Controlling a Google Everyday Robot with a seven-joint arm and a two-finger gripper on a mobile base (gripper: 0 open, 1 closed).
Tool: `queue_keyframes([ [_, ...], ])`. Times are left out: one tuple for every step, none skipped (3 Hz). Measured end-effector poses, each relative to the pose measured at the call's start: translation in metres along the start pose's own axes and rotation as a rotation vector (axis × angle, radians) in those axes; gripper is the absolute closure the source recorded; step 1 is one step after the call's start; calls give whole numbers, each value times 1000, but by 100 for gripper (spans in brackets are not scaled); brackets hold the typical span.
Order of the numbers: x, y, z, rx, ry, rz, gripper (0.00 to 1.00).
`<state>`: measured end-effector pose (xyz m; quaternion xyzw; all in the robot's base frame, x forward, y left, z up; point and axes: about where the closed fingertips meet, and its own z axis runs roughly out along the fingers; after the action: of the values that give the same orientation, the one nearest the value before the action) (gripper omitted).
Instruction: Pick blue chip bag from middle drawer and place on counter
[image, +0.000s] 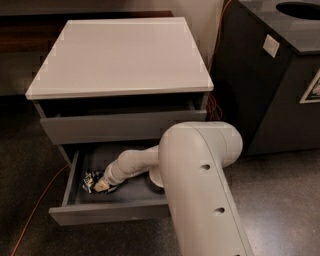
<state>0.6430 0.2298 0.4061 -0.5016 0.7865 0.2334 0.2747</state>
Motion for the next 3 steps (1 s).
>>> queue_keyframes([
  [-12, 14, -32, 14, -65, -21, 88],
  [-23, 27, -56, 21, -114, -52, 100],
  [-44, 42, -100, 17, -186, -125, 100],
])
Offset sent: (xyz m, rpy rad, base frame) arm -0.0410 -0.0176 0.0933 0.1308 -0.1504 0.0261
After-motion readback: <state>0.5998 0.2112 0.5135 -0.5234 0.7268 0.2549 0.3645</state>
